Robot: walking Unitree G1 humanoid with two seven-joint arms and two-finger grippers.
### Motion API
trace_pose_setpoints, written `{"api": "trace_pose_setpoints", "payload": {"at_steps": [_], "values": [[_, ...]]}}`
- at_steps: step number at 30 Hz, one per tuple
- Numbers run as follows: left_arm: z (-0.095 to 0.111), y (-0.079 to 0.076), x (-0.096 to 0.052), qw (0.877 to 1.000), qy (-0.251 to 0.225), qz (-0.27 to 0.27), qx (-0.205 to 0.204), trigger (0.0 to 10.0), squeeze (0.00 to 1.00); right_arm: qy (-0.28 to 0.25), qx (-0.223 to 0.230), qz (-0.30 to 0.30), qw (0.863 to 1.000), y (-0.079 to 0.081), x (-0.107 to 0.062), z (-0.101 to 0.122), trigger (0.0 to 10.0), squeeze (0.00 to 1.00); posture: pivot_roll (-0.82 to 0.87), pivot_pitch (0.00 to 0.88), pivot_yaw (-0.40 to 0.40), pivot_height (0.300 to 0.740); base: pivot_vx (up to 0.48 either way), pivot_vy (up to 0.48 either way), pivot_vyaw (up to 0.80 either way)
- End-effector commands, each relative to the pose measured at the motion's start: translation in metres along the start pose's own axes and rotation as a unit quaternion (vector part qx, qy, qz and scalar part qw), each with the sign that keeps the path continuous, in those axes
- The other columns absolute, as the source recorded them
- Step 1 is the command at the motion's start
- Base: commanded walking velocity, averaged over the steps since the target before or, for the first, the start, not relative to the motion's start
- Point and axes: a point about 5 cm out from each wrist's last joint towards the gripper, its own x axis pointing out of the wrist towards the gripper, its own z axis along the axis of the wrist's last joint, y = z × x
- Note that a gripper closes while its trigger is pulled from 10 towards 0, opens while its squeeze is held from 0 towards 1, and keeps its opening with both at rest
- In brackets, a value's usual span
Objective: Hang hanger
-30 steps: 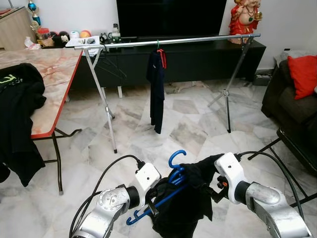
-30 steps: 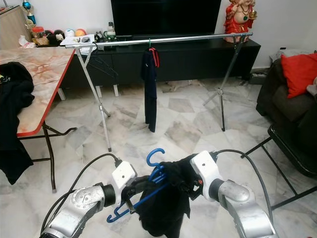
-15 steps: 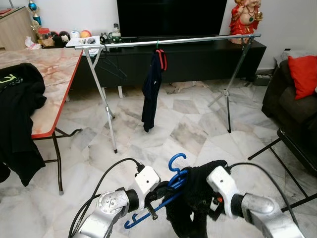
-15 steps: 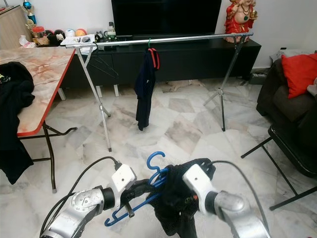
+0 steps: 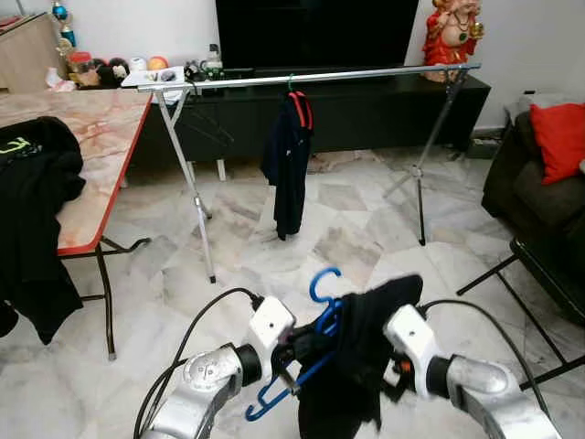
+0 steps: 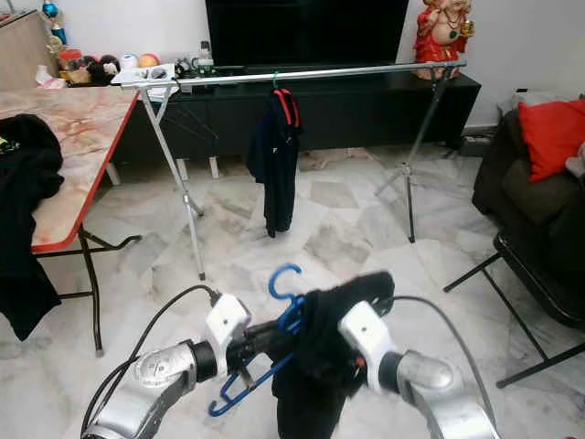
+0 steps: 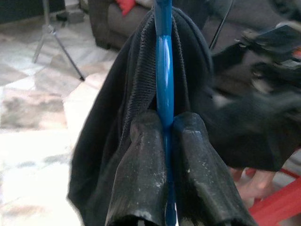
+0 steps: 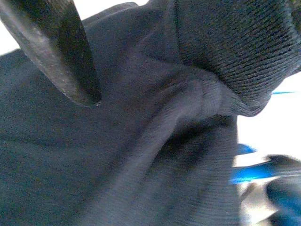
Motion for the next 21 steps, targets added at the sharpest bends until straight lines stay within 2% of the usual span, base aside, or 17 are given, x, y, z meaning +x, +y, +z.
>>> {"api": "trace_pose_setpoints", "payload": {"at_steps": [1, 5, 10, 11, 13, 14, 17, 18, 19, 21], "values": [[0.013, -0.001, 0.0, 0.999, -0.034, -0.008, -0.005, 10.0, 0.0, -0.041, 0.02, -0.073, 0.996, -0.019, -0.003, 0.014, 10.0, 0.0, 0.03, 0.034, -0.017, 0.74, 0.0, 0.0, 0.0], [0.017, 0.0, 0.001, 0.999, -0.05, -0.001, -0.017, 10.0, 0.0, -0.122, 0.048, -0.127, 0.983, -0.034, -0.009, 0.04, 10.0, 0.0, 0.03, 0.032, -0.018, 0.74, 0.0, 0.0, 0.0], [0.021, -0.001, 0.005, 0.998, -0.064, 0.005, -0.026, 10.0, 0.0, -0.184, 0.048, -0.112, 0.975, -0.031, -0.011, 0.063, 10.0, 0.0, 0.03, 0.032, -0.022, 0.74, 0.0, 0.0, 0.0], [0.022, -0.003, 0.007, 0.998, -0.064, 0.004, -0.027, 10.0, 0.0, -0.222, 0.043, -0.09, 0.97, -0.025, -0.013, 0.08, 10.0, 0.0, 0.03, 0.031, -0.023, 0.74, 0.0, 0.0, 0.0], [0.021, -0.005, 0.008, 0.998, -0.063, 0.003, -0.027, 10.0, 0.0, -0.249, 0.037, -0.07, 0.965, -0.02, -0.014, 0.091, 10.0, 0.0, 0.03, 0.031, -0.023, 0.74, 0.0, 0.0, 0.0], [0.02, -0.008, 0.009, 0.998, -0.061, -0.001, -0.027, 10.0, 0.0, -0.271, 0.027, -0.041, 0.961, -0.012, -0.016, 0.102, 10.0, 0.0, 0.02, 0.032, -0.024, 0.74, 0.0, 0.0, 0.0], [0.02, -0.01, 0.01, 0.998, -0.061, -0.003, -0.029, 10.0, 0.0, -0.289, 0.016, 0.028, 0.957, 0.004, -0.019, 0.114, 10.0, 0.0, 0.02, 0.033, -0.025, 0.74, 0.0, 0.0, 0.0], [0.02, -0.01, 0.01, 0.998, -0.061, -0.003, -0.029, 10.0, 0.0, -0.284, 0.004, 0.066, 0.956, 0.013, -0.021, 0.116, 10.0, 0.0, 0.02, 0.033, -0.025, 0.74, 0.0, 0.0, 0.0], [0.02, -0.009, 0.01, 0.998, -0.061, -0.002, -0.029, 10.0, 0.0, -0.281, -0.001, 0.081, 0.956, 0.016, -0.021, 0.116, 10.0, 0.0, 0.02, 0.033, -0.025, 0.74, 0.0, 0.0, 0.0], [0.02, -0.009, 0.01, 0.998, -0.06, -0.001, -0.029, 10.0, 0.0, -0.272, -0.036, 0.106, 0.956, 0.024, -0.023, 0.117, 10.0, 0.0, 0.02, 0.034, -0.026, 0.74, 0.0, 0.0, 0.0]]}}
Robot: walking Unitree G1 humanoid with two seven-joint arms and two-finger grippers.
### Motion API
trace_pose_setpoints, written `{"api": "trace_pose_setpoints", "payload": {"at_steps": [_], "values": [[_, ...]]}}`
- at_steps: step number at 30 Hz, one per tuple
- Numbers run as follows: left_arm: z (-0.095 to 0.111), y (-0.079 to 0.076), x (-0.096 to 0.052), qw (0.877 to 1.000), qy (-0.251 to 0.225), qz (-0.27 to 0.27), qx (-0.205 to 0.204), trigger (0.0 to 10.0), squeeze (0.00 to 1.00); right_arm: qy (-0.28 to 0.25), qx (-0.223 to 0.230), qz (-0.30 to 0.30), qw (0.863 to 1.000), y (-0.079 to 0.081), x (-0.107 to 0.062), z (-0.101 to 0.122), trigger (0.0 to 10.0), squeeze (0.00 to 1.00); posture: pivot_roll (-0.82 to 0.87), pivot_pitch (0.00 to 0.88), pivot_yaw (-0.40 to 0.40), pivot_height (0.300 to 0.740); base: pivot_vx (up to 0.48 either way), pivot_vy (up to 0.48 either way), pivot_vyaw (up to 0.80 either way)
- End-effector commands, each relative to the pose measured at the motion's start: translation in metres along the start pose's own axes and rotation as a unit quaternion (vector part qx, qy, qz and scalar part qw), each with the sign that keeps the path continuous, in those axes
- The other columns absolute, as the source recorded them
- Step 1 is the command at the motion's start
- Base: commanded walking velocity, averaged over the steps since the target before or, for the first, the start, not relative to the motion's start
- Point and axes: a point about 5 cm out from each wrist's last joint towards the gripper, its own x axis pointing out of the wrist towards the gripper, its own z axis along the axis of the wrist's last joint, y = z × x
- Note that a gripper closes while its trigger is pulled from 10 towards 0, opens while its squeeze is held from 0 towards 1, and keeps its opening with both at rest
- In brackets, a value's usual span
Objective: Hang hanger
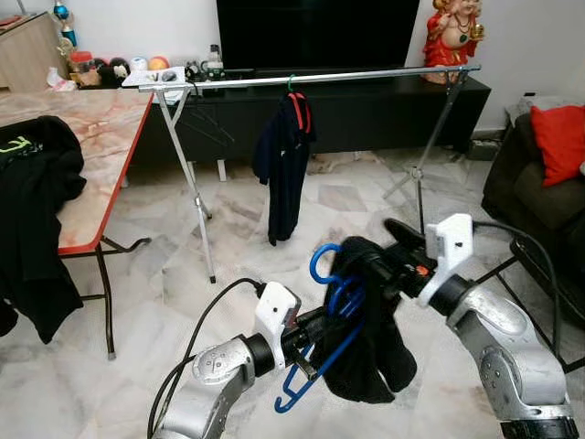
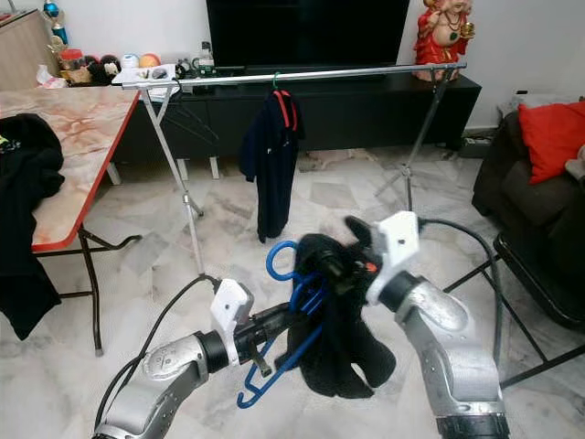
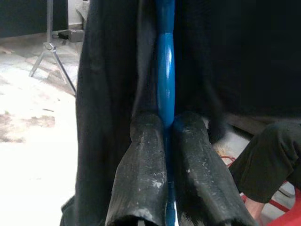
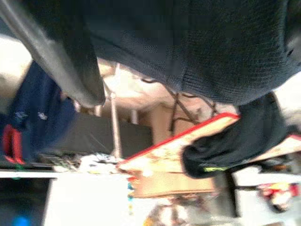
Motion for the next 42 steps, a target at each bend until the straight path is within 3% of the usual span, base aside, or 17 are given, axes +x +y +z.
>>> {"api": "trace_pose_setpoints", "payload": {"at_steps": [1, 5, 6, 13, 15, 16, 18, 20, 22, 26, 29, 32, 33, 34, 36, 41, 42], "values": [[0.007, -0.002, 0.002, 1.0, -0.012, -0.007, 0.007, 10.0, 0.0, 0.003, -0.019, 0.05, 0.999, 0.012, 0.003, 0.005, 10.0, 0.0, 0.02, 0.034, -0.026, 0.74, 0.0, 0.0, 0.0], [0.007, -0.002, 0.002, 1.0, -0.011, -0.005, 0.007, 10.0, 0.0, 0.062, -0.018, 0.076, 0.995, 0.016, 0.0, -0.004, 10.0, 0.0, 0.02, 0.034, -0.028, 0.74, 0.0, 0.0, 0.0], [0.007, -0.001, 0.002, 1.0, -0.011, -0.003, 0.007, 10.0, 0.0, 0.093, -0.035, 0.117, 0.988, 0.025, -0.006, -0.013, 10.0, 0.0, 0.02, 0.034, -0.028, 0.74, 0.0, 0.0, 0.0], [0.007, -0.002, 0.002, 1.0, -0.009, -0.004, 0.008, 10.0, 0.0, 0.143, -0.04, 0.167, 0.975, 0.041, -0.019, -0.032, 10.0, 0.0, 0.02, 0.036, -0.029, 0.74, 0.0, 0.0, 0.0], [0.006, -0.001, 0.001, 1.0, -0.005, -0.005, 0.013, 10.0, 0.0, 0.131, -0.034, 0.093, 0.986, 0.025, -0.012, -0.029, 10.0, 0.0, 0.02, 0.037, -0.026, 0.74, 0.0, 0.0, 0.0], [0.006, -0.001, 0.001, 1.0, -0.005, -0.005, 0.013, 10.0, 0.0, 0.131, -0.034, 0.093, 0.986, 0.025, -0.012, -0.029, 10.0, 0.0, 0.02, 0.037, -0.026, 0.74, 0.0, 0.0, 0.0], [0.006, -0.001, 0.001, 1.0, -0.002, -0.005, 0.015, 10.0, 0.0, 0.1, -0.019, 0.013, 0.995, 0.007, -0.005, -0.021, 10.0, 0.0, 0.02, 0.037, -0.024, 0.74, 0.0, 0.0, 0.0], [0.006, 0.0, 0.001, 1.0, -0.002, -0.004, 0.015, 10.0, 0.0, 0.074, -0.007, -0.028, 0.997, -0.002, -0.002, -0.016, 10.0, 0.0, 0.02, 0.036, -0.025, 0.74, 0.0, 0.0, 0.0], [0.006, 0.0, 0.001, 1.0, -0.002, -0.004, 0.015, 10.0, 0.0, 0.074, -0.007, -0.028, 0.997, -0.002, -0.002, -0.016, 10.0, 0.0, 0.02, 0.036, -0.025, 0.74, 0.0, 0.0, 0.0], [0.006, 0.001, 0.001, 1.0, -0.003, 0.0, 0.016, 10.0, 0.0, -0.013, 0.067, -0.155, 0.986, -0.025, 0.004, -0.001, 10.0, 0.0, 0.02, 0.038, -0.024, 0.74, 0.0, 0.0, 0.0], [0.006, 0.001, 0.001, 1.0, -0.003, 0.001, 0.016, 10.0, 0.0, -0.022, 0.11, -0.183, 0.977, -0.028, 0.004, -0.003, 10.0, 0.0, 0.02, 0.038, -0.024, 0.74, 0.0, 0.0, 0.0], [0.006, 0.001, 0.0, 1.0, -0.003, 0.002, 0.016, 10.0, 0.0, 0.021, 0.088, -0.032, 0.995, 0.007, 0.008, -0.008, 10.0, 0.0, 0.02, 0.038, -0.024, 0.74, 0.0, 0.0, 0.0], [0.006, 0.001, 0.0, 1.0, -0.003, 0.002, 0.016, 10.0, 0.0, 0.043, 0.06, 0.033, 0.997, 0.023, 0.005, -0.011, 10.0, 0.0, 0.02, 0.04, -0.024, 0.74, 0.0, 0.0, 0.0], [0.006, 0.001, 0.0, 1.0, -0.003, 0.002, 0.016, 10.0, 0.0, 0.043, 0.06, 0.033, 0.997, 0.023, 0.005, -0.011, 10.0, 0.0, 0.02, 0.04, -0.024, 0.74, 0.0, 0.0, 0.0], [0.006, 0.001, 0.0, 1.0, -0.002, 0.003, 0.016, 10.0, 0.0, 0.073, 0.022, 0.113, 0.991, 0.044, -0.004, -0.018, 10.0, 0.0, 0.02, 0.04, -0.025, 0.74, 0.0, 0.0, 0.0], [0.006, 0.002, 0.0, 1.0, -0.003, 0.003, 0.016, 10.0, 0.0, 0.08, 0.022, 0.108, 0.991, 0.042, -0.009, -0.021, 10.0, 0.0, 0.02, 0.041, -0.024, 0.74, 0.0, 0.0, 0.0], [0.006, 0.002, 0.0, 1.0, -0.002, 0.004, 0.016, 10.0, 0.0, 0.096, 0.029, 0.073, 0.992, 0.033, -0.011, -0.027, 10.0, 0.0, 0.02, 0.04, -0.022, 0.74, 0.0, 0.0, 0.0]]}}
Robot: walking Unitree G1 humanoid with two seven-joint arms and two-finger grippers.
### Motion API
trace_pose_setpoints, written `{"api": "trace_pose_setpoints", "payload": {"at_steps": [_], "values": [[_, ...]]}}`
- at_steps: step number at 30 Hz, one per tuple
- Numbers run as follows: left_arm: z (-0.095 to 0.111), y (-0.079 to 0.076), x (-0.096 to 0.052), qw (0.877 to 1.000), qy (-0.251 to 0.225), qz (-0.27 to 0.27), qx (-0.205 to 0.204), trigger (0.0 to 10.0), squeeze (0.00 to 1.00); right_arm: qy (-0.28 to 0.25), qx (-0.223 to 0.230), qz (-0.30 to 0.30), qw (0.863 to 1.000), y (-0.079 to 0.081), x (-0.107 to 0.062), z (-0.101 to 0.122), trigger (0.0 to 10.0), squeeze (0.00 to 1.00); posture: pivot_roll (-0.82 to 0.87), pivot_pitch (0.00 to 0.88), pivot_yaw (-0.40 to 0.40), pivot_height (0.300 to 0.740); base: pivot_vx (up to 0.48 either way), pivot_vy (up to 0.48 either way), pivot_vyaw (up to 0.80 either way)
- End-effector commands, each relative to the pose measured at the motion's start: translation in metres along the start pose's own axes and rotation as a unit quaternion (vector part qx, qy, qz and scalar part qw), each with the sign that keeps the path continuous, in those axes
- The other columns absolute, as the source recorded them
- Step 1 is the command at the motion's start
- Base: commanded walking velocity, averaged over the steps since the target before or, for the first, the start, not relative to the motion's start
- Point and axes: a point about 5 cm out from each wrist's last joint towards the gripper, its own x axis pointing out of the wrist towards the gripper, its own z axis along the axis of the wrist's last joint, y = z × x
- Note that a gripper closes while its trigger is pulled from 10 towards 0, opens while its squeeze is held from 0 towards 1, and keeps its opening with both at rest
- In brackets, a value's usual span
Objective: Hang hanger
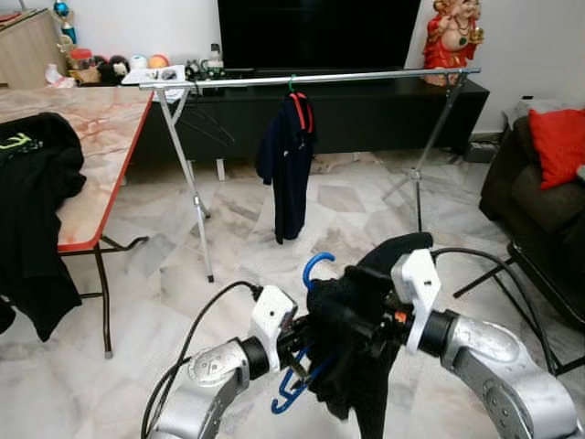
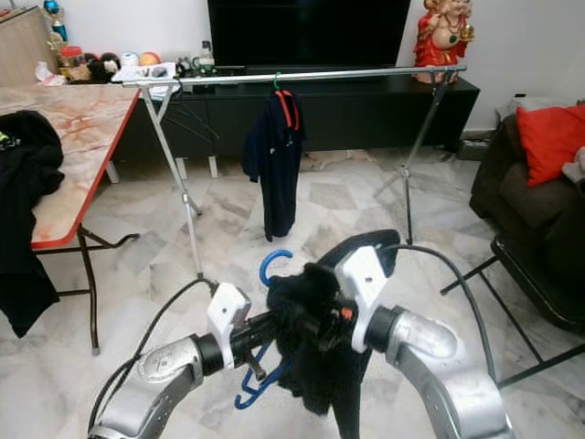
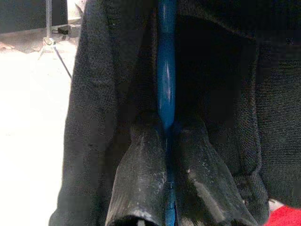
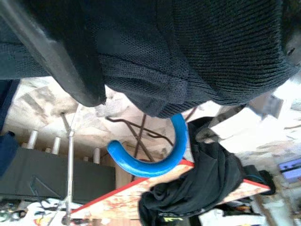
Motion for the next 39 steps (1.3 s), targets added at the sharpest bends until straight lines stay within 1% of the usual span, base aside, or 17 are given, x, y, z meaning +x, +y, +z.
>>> {"api": "trace_pose_setpoints", "payload": {"at_steps": [1, 2, 4, 8, 10, 11, 13, 15, 16, 18, 19, 22, 24, 30, 31, 34, 39], "values": [[0.01, 0.0, 0.003, 1.0, -0.019, -0.003, 0.01, 10.0, 0.0, 0.037, -0.011, -0.012, 0.999, -0.002, -0.003, -0.009, 10.0, 0.0, 0.02, 0.04, -0.022, 0.74, 0.0, 0.0, 0.0], [0.01, 0.0, 0.003, 1.0, -0.019, -0.003, 0.01, 10.0, 0.0, 0.063, -0.018, -0.016, 0.998, -0.003, -0.006, -0.016, 10.0, 0.0, 0.02, 0.039, -0.021, 0.74, 0.0, 0.0, 0.0], [0.01, 0.0, 0.003, 1.0, -0.019, -0.003, 0.01, 10.0, 0.0, 0.063, -0.018, -0.016, 0.998, -0.003, -0.006, -0.016, 10.0, 0.0, 0.02, 0.039, -0.021, 0.74, 0.0, 0.0, 0.0], [0.011, 0.001, 0.004, 1.0, -0.021, -0.002, 0.011, 10.0, 0.0, 0.149, -0.043, 0.027, 0.988, 0.008, -0.017, -0.045, 10.0, 0.0, 0.02, 0.039, -0.021, 0.74, 0.0, 0.0, 0.0], [0.011, 0.001, 0.004, 1.0, -0.021, 0.0, 0.012, 10.0, 0.0, 0.156, -0.049, 0.004, 0.987, 0.003, -0.018, -0.047, 10.0, 0.0, 0.02, 0.039, -0.021, 0.74, 0.0, 0.0, 0.0], [0.012, 0.001, 0.004, 1.0, -0.022, 0.002, 0.013, 10.0, 0.0, 0.152, -0.051, -0.046, 0.986, -0.009, -0.018, -0.047, 10.0, 0.0, 0.02, 0.038, -0.02, 0.74, 0.0, 0.0, 0.0], [0.011, 0.002, 0.004, 1.0, -0.021, 0.004, 0.015, 10.0, 0.0, 0.138, -0.053, -0.095, 0.985, -0.021, -0.018, -0.043, 10.0, 0.0, 0.02, 0.038, -0.02, 0.74, 0.0, 0.0, 0.0], [0.011, 0.002, 0.004, 1.0, -0.021, 0.004, 0.015, 10.0, 0.0, 0.138, -0.053, -0.095, 0.985, -0.021, -0.018, -0.043, 10.0, 0.0, 0.02, 0.038, -0.02, 0.74, 0.0, 0.0, 0.0], [0.011, 0.002, 0.003, 1.0, -0.021, 0.006, 0.016, 10.0, 0.0, 0.119, -0.048, -0.138, 0.982, -0.031, -0.018, -0.039, 10.0, 0.0, 0.02, 0.038, -0.02, 0.74, 0.0, 0.0, 0.0], [0.012, 0.005, 0.003, 0.999, -0.023, 0.015, 0.017, 10.0, 0.0, 0.045, 0.005, -0.157, 0.987, -0.037, -0.019, -0.025, 10.0, 0.0, 0.02, 0.034, -0.021, 0.74, 0.0, 0.0, 0.0], [0.014, 0.006, 0.003, 0.999, -0.03, 0.02, 0.014, 10.0, 0.0, 0.035, 0.017, -0.115, 0.993, -0.027, -0.018, -0.026, 10.0, 0.0, 0.02, 0.033, -0.022, 0.74, 0.0, 0.0, 0.0], [0.019, 0.008, 0.004, 0.999, -0.045, 0.025, 0.004, 10.0, 0.0, 0.099, 0.008, -0.041, 0.994, -0.006, -0.018, -0.048, 10.0, 0.0, 0.02, 0.032, -0.023, 0.74, 0.0, 0.0, 0.0], [0.022, 0.009, 0.004, 0.998, -0.054, 0.028, -0.004, 10.0, 0.0, 0.117, 0.011, -0.03, 0.993, -0.002, -0.018, -0.057, 10.0, 0.0, 0.03, 0.032, -0.023, 0.74, 0.0, 0.0, 0.0], [0.034, 0.014, 0.003, 0.994, -0.092, 0.037, -0.039, 10.0, 0.0, 0.163, 0.003, -0.001, 0.987, 0.005, -0.022, -0.075, 10.0, 0.0, 0.03, 0.032, -0.023, 0.74, 0.0, 0.0, 0.0], [0.039, 0.016, 0.004, 0.992, -0.106, 0.04, -0.05, 10.0, 0.0, 0.212, -0.019, 0.01, 0.977, 0.006, -0.027, -0.088, 10.0, 0.0, 0.02, 0.029, -0.021, 0.74, 0.0, 0.0, 0.0], [0.046, 0.017, 0.005, 0.989, -0.126, 0.041, -0.065, 10.0, 0.0, 0.251, -0.038, -0.002, 0.967, 0.002, -0.03, -0.101, 10.0, 0.0, 0.02, 0.029, -0.021, 0.74, 0.0, 0.0, 0.0], [0.052, 0.017, 0.006, 0.985, -0.144, 0.037, -0.085, 10.0, 0.0, 0.249, -0.02, -0.014, 0.968, 0.001, -0.029, -0.107, 10.0, 0.0, 0.02, 0.029, -0.021, 0.74, 0.0, 0.0, 0.0]]}}
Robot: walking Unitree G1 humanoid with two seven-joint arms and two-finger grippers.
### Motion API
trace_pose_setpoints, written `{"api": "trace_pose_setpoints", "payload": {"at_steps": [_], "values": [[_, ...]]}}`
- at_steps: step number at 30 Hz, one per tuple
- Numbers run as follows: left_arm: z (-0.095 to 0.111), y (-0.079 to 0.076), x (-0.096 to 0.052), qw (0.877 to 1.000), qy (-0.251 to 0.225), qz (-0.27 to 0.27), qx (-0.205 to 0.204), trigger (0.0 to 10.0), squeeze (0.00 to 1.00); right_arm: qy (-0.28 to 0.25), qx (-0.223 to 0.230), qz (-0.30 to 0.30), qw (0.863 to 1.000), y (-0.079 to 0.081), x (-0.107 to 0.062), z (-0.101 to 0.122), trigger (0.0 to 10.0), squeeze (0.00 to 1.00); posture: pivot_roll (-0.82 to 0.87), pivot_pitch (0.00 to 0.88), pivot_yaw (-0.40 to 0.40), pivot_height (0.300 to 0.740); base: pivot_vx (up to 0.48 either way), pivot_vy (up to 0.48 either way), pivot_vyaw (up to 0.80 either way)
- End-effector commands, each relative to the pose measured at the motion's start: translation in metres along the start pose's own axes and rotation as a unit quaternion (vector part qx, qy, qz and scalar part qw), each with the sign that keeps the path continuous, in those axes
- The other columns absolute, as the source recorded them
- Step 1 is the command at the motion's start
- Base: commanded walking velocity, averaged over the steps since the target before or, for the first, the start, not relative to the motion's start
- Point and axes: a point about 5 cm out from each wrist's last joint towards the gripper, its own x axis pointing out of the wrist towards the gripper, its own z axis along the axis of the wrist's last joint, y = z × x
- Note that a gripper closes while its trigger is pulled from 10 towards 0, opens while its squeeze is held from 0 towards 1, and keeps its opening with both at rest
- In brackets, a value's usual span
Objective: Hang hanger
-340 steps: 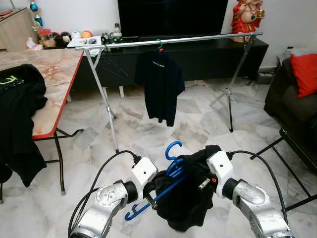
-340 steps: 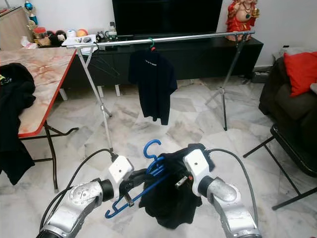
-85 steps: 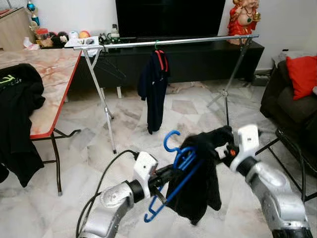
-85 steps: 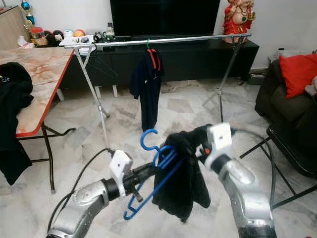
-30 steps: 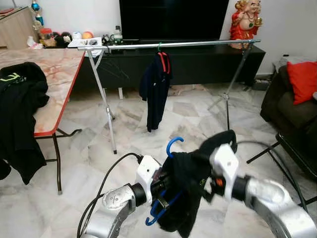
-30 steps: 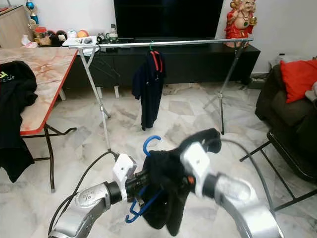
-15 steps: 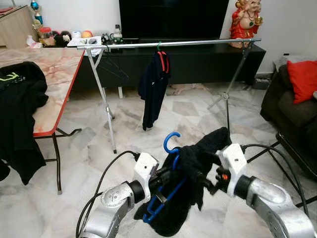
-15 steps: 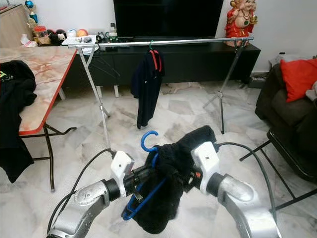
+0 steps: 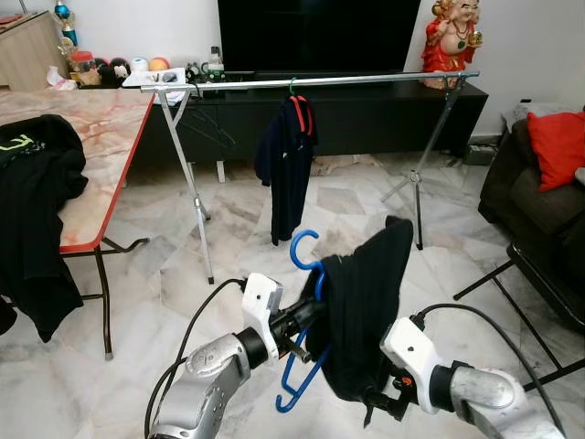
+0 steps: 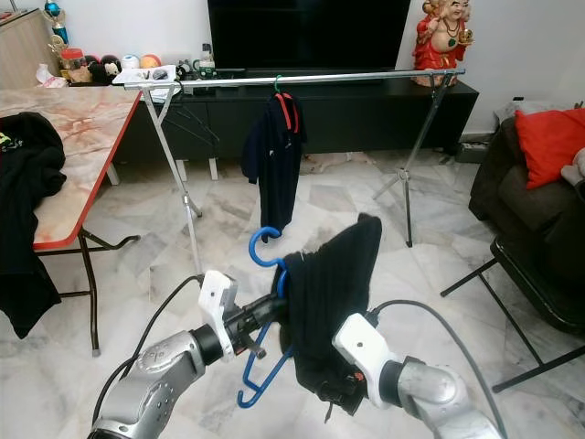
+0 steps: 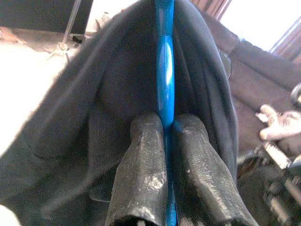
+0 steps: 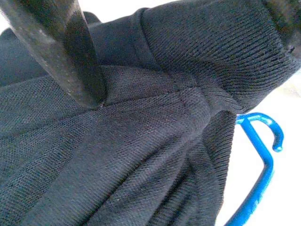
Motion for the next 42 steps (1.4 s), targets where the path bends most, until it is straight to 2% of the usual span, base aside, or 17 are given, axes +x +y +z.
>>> {"api": "trace_pose_setpoints", "payload": {"at_steps": [1, 6, 10, 12, 13, 15, 17, 18, 21, 22, 25, 28, 31, 35, 39, 41, 42], "values": [[0.041, -0.004, 0.007, 0.996, -0.083, -0.017, 0.021, 10.0, 0.0, 0.035, 0.022, 0.03, 0.999, 0.011, 0.004, -0.019, 10.0, 0.0, 0.02, 0.029, -0.021, 0.74, 0.0, 0.0, 0.0], [0.041, -0.004, 0.006, 0.996, -0.083, -0.016, 0.018, 10.0, 0.0, 0.033, 0.018, 0.03, 0.999, 0.011, 0.005, -0.021, 10.0, 0.0, 0.03, 0.035, -0.021, 0.74, 0.0, 0.0, 0.0], [0.042, -0.004, 0.005, 0.996, -0.083, -0.015, 0.016, 10.0, 0.0, -0.037, 0.022, -0.042, 0.998, -0.008, 0.007, -0.002, 10.0, 0.0, 0.03, 0.038, -0.019, 0.74, 0.0, 0.0, 0.0], [0.042, -0.004, 0.005, 0.997, -0.076, -0.018, 0.023, 10.0, 0.0, -0.126, 0.043, -0.115, 0.984, -0.028, 0.002, 0.025, 10.0, 0.0, 0.03, 0.038, -0.018, 0.74, 0.0, 0.0, 0.0], [0.042, -0.004, 0.005, 0.997, -0.076, -0.018, 0.023, 10.0, 0.0, -0.126, 0.043, -0.115, 0.984, -0.028, 0.002, 0.025, 10.0, 0.0, 0.03, 0.038, -0.018, 0.74, 0.0, 0.0, 0.0], [0.037, -0.006, 0.006, 0.997, -0.062, -0.023, 0.036, 10.0, 0.0, -0.201, 0.04, -0.14, 0.969, -0.037, -0.007, 0.053, 10.0, 0.0, 0.03, 0.037, -0.017, 0.74, 0.0, 0.0, 0.0], [0.035, -0.007, 0.006, 0.997, -0.054, -0.025, 0.041, 10.0, 0.0, -0.239, 0.046, -0.149, 0.958, -0.041, -0.012, 0.068, 10.0, 0.0, 0.03, 0.037, -0.017, 0.74, 0.0, 0.0, 0.0], [0.031, -0.008, 0.006, 0.997, -0.043, -0.028, 0.049, 10.0, 0.0, -0.282, 0.033, -0.166, 0.945, -0.046, -0.018, 0.085, 10.0, 0.0, 0.03, 0.037, -0.017, 0.74, 0.0, 0.0, 0.0], [0.026, -0.009, 0.006, 0.997, -0.024, -0.03, 0.061, 10.0, 0.0, -0.336, 0.039, -0.184, 0.923, -0.052, -0.027, 0.106, 10.0, 0.0, 0.03, 0.038, -0.017, 0.74, 0.0, 0.0, 0.0], [0.02, -0.009, 0.005, 0.996, -0.002, -0.033, 0.078, 10.0, 0.0, -0.373, 0.051, -0.184, 0.908, -0.054, -0.033, 0.12, 10.0, 0.0, 0.03, 0.038, -0.017, 0.74, 0.0, 0.0, 0.0], [0.015, -0.01, 0.004, 0.995, 0.014, -0.037, 0.089, 10.0, 0.0, -0.4, 0.06, -0.171, 0.899, -0.052, -0.037, 0.133, 10.0, 0.0, 0.03, 0.039, -0.018, 0.74, 0.0, 0.0, 0.0], [0.01, -0.01, 0.002, 0.993, 0.032, -0.039, 0.108, 10.0, 0.0, -0.394, 0.051, -0.161, 0.904, -0.049, -0.037, 0.138, 10.0, 0.0, 0.03, 0.039, -0.018, 0.74, 0.0, 0.0, 0.0], [0.006, -0.01, 0.001, 0.991, 0.045, -0.042, 0.121, 10.0, 0.0, -0.359, 0.048, -0.145, 0.921, -0.046, -0.03, 0.134, 10.0, 0.0, 0.03, 0.039, -0.02, 0.74, 0.0, 0.0, 0.0], [0.004, -0.01, 0.0, 0.989, 0.052, -0.044, 0.128, 10.0, 0.0, -0.266, 0.005, -0.078, 0.961, -0.028, -0.016, 0.113, 10.0, 0.0, 0.03, 0.039, -0.02, 0.74, 0.0, 0.0, 0.0], [0.004, -0.009, -0.001, 0.989, 0.054, -0.044, 0.13, 10.0, 0.0, -0.249, 0.049, -0.105, 0.962, -0.035, -0.015, 0.109, 10.0, 0.0, 0.03, 0.041, -0.022, 0.74, 0.0, 0.0, 0.0], [0.004, -0.009, -0.001, 0.989, 0.055, -0.043, 0.132, 10.0, 0.0, -0.264, 0.117, -0.135, 0.948, -0.047, -0.018, 0.11, 10.0, 0.0, 0.03, 0.042, -0.02, 0.74, 0.0, 0.0, 0.0], [0.004, -0.009, -0.001, 0.989, 0.055, -0.043, 0.132, 10.0, 0.0, -0.264, 0.117, -0.135, 0.948, -0.047, -0.018, 0.11, 10.0, 0.0, 0.03, 0.042, -0.02, 0.74, 0.0, 0.0, 0.0]]}}
